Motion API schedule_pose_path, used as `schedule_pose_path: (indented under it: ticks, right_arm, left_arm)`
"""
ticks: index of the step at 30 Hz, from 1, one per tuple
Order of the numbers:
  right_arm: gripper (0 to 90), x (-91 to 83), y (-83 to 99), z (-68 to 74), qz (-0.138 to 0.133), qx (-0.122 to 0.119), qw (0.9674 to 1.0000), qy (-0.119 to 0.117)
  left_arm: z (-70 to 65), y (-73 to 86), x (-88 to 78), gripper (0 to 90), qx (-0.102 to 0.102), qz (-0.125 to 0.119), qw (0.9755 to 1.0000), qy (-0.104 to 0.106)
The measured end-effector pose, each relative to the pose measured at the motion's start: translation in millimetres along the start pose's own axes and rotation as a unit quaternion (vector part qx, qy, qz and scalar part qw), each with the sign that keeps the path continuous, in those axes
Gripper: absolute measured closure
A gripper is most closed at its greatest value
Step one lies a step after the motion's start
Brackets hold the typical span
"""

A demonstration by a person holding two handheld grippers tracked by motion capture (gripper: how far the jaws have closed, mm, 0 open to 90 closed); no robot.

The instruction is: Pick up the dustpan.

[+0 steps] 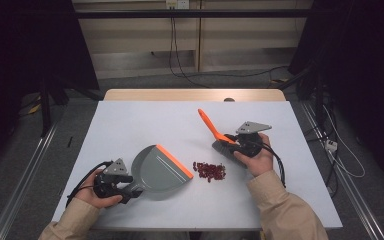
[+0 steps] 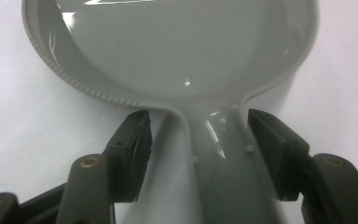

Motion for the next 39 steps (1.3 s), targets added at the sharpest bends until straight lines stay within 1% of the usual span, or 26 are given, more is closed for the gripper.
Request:
schedule_pose_path:
  ticks: [1,2,4,7,9,10,11,12,14,16,17,18,19,20,22,24,26,29,31,32,33,34,35,36,37,39]
  right_arm:
    - [70.9,0.0,0.0,0.0,0.0,0.0,1.0,0.001]
    - [70.9,0.0,0.1,0.0,0.001,0.0,1.0,0.001]
    - [70.9,0.0,0.0,0.4,0.0,-0.001,1.0,0.0]
    - [70.9,0.3,-0.2,1.3,0.0,-0.003,1.0,-0.001]
    - [70.9,0.2,-0.4,2.3,0.001,-0.007,1.0,-0.001]
    - [70.9,0.0,-0.4,2.5,0.002,-0.008,1.0,-0.002]
    - [70.9,-0.1,-0.4,2.7,0.002,-0.008,1.0,-0.002]
    - [70.9,-0.1,-0.3,2.7,0.002,-0.008,1.0,-0.002]
    - [71.0,-0.1,-0.3,2.7,0.002,-0.009,1.0,-0.001]
    - [70.9,-0.1,-0.4,2.9,0.003,-0.011,0.9999,0.0]
    - [70.9,-0.2,-0.4,3.2,0.004,-0.011,0.9999,0.0]
    - [70.8,-0.4,-0.5,3.5,0.005,-0.013,0.9999,-0.001]
    - [70.7,-0.8,-0.5,4.0,0.007,-0.014,0.9999,0.0]
    - [70.4,-1.3,-0.8,4.0,0.007,-0.014,0.9999,0.0]
    - [70.0,-4.3,-3.8,4.4,0.002,-0.011,0.9999,0.0]
    - [68.0,-8.7,-8.6,4.5,-0.002,-0.016,0.9999,0.003]
    - [67.1,-12.8,-11.4,4.3,0.001,-0.013,0.9999,0.005]
    - [65.5,-15.0,-6.5,5.2,0.029,-0.017,0.9994,0.005]
    - [63.1,-15.5,0.4,5.7,0.055,-0.019,0.9983,0.008]
    - [63.2,-16.5,3.3,5.2,0.066,-0.022,0.9975,0.013]
    - [64.3,-17.5,5.0,4.6,0.072,-0.028,0.9969,0.016]
    - [65.4,-18.9,6.1,3.7,0.075,-0.026,0.9966,0.021]
    - [68.3,-20.4,5.6,3.3,0.07,-0.025,0.997,0.023]
    - [69.8,-21.8,5.4,3.3,0.067,-0.023,0.9972,0.024]
    - [70.4,-22.6,6.1,2.8,0.07,-0.027,0.9968,0.027]
    - [70.9,-23.4,7.2,4.8,0.067,-0.022,0.9971,0.029]
  left_arm:
    - [0.1,-0.8,-1.9,39.7,-0.004,-0.005,1.0,-0.005]
    - [0.5,-0.8,-3.2,39.9,-0.015,-0.01,0.9998,-0.007]
    - [3.0,1.8,-5.2,39.6,-0.017,-0.003,0.9997,-0.017]
    - [7.3,5.0,-5.9,39.5,-0.034,0.0,0.9989,-0.033]
    - [9.4,4.1,-7.7,40.5,-0.029,-0.002,0.9983,-0.051]
    - [11.3,3.7,-9.3,43.9,-0.023,0.002,0.9979,-0.061]
    - [12.0,2.9,-9.7,44.8,-0.022,0.0,0.9977,-0.064]
    - [11.6,2.2,-8.9,44.9,-0.021,-0.005,0.9981,-0.058]
    - [9.1,3.5,-4.2,45.1,-0.012,0.008,0.9988,-0.046]
    - [5.9,2.5,1.5,44.8,-0.001,0.009,0.9992,-0.039]
    - [5.0,1.2,2.7,48.2,0.011,0.01,0.9993,-0.033]
    - [5.9,-0.4,3.8,55.2,0.01,0.005,0.9991,-0.041]
    - [6.2,-0.1,4.6,61.3,0.011,0.009,0.9994,-0.03]
    - [6.1,-0.5,5.5,62.8,0.01,0.006,0.9997,-0.021]
    - [6.7,-0.9,4.7,63.1,0.016,0.008,0.9995,-0.025]
    - [5.8,-1.8,4.2,63.2,0.021,0.008,0.9994,-0.026]
    - [3.6,-2.8,5.1,63.2,0.025,0.003,0.9995,-0.017]
    - [-3.8,-4.1,7.9,63.2,0.039,0.005,0.9992,0.009]
    - [-8.7,-6.2,9.5,63.2,0.055,0.007,0.9983,0.017]
    - [-11.0,-8.3,10.2,63.2,0.059,0.001,0.9981,0.017]
    - [-14.5,-9.8,11.4,63.2,0.058,-0.003,0.998,0.026]
    - [-16.6,-10.5,12.2,63.2,0.072,0.003,0.9968,0.034]
    - [-17.9,-10.8,13.3,63.2,0.083,0.011,0.9957,0.04]
    - [-19.8,-11.0,15.5,63.2,0.088,0.014,0.9951,0.043]
    - [-22.1,-12.2,18.0,63.2,0.078,0.006,0.996,0.044]
    - [-21.9,-13.1,18.3,63.2,0.076,0.007,0.996,0.046]
Point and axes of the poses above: each handheld gripper's, and its own axes: x roughly forward along the jaws, y roughly out of its underside, z roughly to its left, the point moved 7 cm from there along x, roughly forward along the jaws, and after that the axes turned 7 degrees about -z, right-handed, at the moved point
